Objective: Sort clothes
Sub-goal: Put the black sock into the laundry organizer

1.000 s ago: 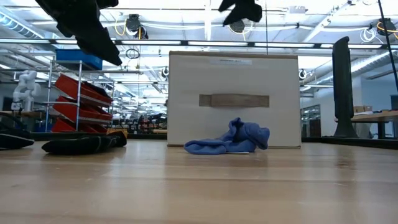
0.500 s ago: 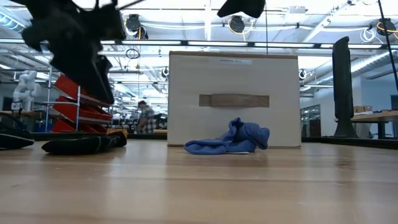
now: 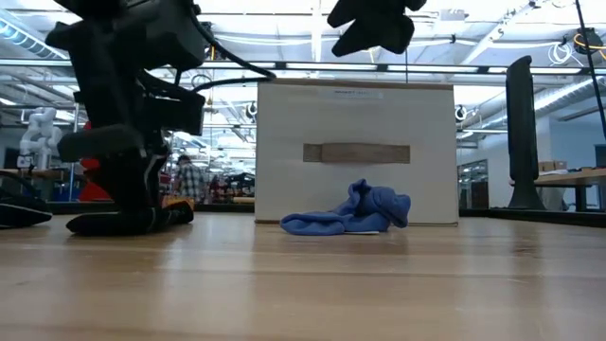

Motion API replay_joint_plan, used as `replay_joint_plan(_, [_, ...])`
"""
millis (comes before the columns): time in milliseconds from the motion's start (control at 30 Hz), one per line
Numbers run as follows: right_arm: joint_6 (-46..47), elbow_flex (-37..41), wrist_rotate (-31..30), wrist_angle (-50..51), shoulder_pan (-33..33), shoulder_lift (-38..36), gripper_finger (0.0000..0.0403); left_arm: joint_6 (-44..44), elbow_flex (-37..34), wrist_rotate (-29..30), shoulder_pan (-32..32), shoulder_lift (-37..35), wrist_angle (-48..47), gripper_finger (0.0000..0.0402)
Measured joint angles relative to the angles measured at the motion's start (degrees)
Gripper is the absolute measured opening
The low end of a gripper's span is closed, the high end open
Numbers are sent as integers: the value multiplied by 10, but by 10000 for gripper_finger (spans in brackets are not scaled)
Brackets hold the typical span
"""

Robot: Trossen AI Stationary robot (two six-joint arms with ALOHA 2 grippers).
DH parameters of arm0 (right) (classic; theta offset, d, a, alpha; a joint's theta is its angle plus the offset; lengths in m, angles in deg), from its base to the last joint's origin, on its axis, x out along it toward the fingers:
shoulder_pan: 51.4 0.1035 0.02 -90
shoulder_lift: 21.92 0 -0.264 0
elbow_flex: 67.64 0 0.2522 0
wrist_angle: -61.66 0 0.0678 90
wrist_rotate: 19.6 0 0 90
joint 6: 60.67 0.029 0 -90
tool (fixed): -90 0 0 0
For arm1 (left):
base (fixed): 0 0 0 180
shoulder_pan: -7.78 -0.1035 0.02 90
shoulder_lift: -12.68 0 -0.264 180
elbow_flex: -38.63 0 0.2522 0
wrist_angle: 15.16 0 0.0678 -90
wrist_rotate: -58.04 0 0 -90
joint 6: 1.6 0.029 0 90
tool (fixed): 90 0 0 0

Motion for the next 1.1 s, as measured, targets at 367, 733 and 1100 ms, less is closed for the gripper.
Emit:
replay_joint_plan(367, [8, 15, 0, -50, 0, 0, 215, 8, 0, -1, -13, 22, 11, 192])
replay_joint_plan(733, [16, 15, 0, -67, 0, 0, 215, 36, 1, 9, -14, 18, 11, 16])
replay_joint_plan(1100, [0, 15, 3, -52, 8, 0, 215, 54, 62, 49, 5, -66, -64, 5])
